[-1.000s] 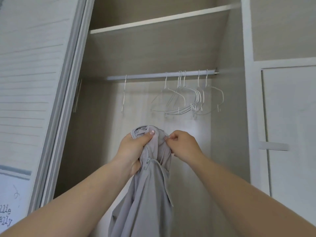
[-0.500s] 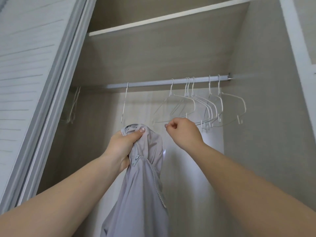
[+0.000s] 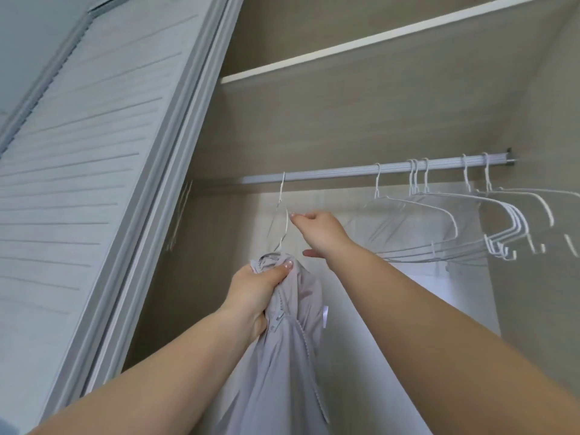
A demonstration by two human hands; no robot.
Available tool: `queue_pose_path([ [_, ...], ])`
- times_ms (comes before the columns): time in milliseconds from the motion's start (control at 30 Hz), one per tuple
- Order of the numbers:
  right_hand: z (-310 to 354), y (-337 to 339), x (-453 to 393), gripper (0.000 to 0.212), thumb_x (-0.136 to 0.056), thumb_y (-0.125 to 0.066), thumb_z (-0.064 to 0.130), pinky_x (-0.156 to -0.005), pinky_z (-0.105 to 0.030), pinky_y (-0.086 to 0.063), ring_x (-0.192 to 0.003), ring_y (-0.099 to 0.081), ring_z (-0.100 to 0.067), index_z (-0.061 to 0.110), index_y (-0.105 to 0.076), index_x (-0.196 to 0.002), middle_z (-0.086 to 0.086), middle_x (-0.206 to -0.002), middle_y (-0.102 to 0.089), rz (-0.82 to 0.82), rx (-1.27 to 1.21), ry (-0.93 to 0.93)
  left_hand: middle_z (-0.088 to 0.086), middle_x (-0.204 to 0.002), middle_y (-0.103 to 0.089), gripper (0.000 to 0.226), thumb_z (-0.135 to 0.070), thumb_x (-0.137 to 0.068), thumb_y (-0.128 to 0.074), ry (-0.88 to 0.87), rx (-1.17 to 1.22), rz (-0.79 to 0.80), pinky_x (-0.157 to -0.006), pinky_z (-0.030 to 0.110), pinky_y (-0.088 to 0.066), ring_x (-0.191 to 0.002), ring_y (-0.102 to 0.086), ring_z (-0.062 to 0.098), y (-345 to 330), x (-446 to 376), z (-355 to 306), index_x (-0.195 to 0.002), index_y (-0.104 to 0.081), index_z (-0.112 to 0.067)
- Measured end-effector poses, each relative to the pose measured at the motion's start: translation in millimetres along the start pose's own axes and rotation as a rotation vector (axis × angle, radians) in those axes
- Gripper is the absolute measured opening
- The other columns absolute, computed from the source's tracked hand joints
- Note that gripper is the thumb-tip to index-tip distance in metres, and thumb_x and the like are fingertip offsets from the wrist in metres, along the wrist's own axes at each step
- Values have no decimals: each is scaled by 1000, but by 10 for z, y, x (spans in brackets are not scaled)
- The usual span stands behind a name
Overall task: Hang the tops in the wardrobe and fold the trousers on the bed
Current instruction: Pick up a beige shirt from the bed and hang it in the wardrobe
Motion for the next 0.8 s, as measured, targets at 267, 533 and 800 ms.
queue_pose_path([
  [267, -284, -695, -501, 35, -93, -55, 37, -78, -44, -53, -99, -41, -20, 15, -50, -118, -3, -117, -43, 43, -471, -282, 21, -90, -73, 15, -3, -85, -68, -13, -12, -13, -73, 43, -59, -83, -71, 34, 374, -375, 24, -99, -67, 2],
  [533, -321, -894, -862, 40, -100, -35, 38, -68, -34, -49, -92, -53, -21, 17, -55, -73, -7, -97, -56, -99, -475, -135, 21, -92, -72, 17, -3, -84, -69, 6, -7, -54, -79, 44, -58, -86, -71, 35, 714, -596, 89, -100, -66, 2],
  [800, -70, -782, -788, 43, -102, -32, 33, -80, -31, -40, -96, -61, -24, 20, -56, -69, -4, -92, -64, -216, -197, 181, 20, -93, -72, 19, -4, -83, -71, 1, -22, -119, -88, 49, -55, -90, -70, 35, 994, -714, 141, -100, -66, 0],
])
Point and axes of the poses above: each hand's wrist, its own x-axis away from the middle knuckle, its own y-axis out of the back of the hand, z = x × y, the point moved 7 cm from there along -x, towards the middle knuckle
